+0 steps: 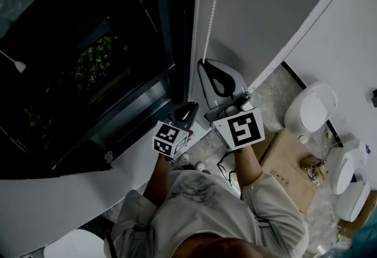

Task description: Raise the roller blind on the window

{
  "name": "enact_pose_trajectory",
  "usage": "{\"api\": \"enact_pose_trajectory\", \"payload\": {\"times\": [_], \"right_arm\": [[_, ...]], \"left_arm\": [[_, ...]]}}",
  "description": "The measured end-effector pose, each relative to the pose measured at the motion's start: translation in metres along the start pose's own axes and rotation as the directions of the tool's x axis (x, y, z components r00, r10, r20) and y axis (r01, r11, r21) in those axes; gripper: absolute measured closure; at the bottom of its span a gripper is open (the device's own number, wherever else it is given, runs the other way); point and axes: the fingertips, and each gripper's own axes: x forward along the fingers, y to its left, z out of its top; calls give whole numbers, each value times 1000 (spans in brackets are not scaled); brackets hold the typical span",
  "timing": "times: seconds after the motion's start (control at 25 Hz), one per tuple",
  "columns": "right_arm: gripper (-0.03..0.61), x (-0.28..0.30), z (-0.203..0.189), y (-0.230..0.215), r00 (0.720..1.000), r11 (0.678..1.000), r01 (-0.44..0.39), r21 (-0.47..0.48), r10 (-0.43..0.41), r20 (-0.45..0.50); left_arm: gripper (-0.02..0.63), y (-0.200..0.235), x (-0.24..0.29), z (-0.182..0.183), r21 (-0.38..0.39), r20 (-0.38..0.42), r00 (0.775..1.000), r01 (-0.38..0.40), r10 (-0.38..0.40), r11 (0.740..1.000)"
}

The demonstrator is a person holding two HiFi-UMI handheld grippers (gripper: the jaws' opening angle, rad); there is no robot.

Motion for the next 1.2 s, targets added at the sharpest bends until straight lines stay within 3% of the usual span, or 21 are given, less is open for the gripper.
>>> {"api": "enact_pose_trajectory", "payload": {"times": [1.2], "right_arm": [[568,-18,-96,22,980,1000,-4,-25,-1,-197]], "left_arm": [[604,18,17,-96,-76,-169,986,-32,18,997]]}}
